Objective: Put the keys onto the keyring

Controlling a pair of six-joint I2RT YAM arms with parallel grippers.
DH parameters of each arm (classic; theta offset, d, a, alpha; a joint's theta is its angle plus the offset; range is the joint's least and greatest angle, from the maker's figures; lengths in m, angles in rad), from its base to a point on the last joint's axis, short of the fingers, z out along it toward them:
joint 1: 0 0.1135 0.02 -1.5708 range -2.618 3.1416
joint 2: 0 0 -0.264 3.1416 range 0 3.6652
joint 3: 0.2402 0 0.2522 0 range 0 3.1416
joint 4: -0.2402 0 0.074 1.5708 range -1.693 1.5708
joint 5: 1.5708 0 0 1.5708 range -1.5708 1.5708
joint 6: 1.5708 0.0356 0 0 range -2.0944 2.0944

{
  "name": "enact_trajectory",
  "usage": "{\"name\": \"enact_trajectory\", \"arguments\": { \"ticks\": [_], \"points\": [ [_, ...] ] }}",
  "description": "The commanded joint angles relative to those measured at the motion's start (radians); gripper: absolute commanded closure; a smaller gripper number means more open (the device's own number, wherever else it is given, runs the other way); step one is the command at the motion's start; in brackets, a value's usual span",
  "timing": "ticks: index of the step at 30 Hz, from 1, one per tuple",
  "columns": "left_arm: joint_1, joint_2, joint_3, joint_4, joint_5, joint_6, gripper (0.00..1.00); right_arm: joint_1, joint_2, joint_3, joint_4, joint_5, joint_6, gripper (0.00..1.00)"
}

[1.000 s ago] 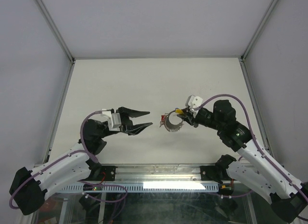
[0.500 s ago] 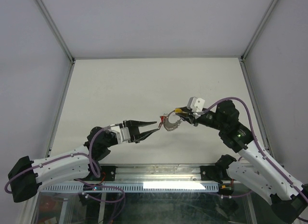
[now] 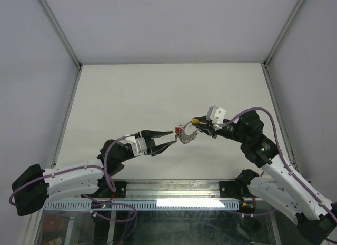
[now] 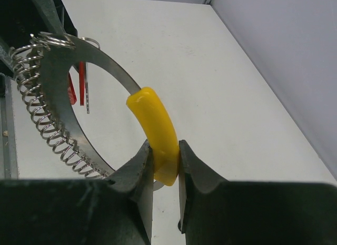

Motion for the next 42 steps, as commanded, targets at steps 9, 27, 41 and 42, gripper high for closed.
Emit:
{"name": "enact_trajectory", "arguments": {
  "ticks": [9,27,41,42],
  "points": [
    [-0.024,0.055,0.020,0.098,-0.014,-0.054,0.65,0.001,-0.020,0.046,0.095,-0.019,0.034,0.98],
    [-0.027,-0.065,0.049,-0.062,-0.093,-0.006,1.00,0.002,-0.037,0.024,0.086,0.024,0.033,0.99],
    [-0.027,-0.240,0.109,-0.402,-0.046,0.185,1.00,0.001,-0.039,0.017,0.091,0.040,0.020,0.99],
    [-0.027,-0.240,0.120,-0.420,-0.050,0.203,1.00,0.002,-0.041,0.016,0.094,0.038,0.019,0.98]
  ]
}}
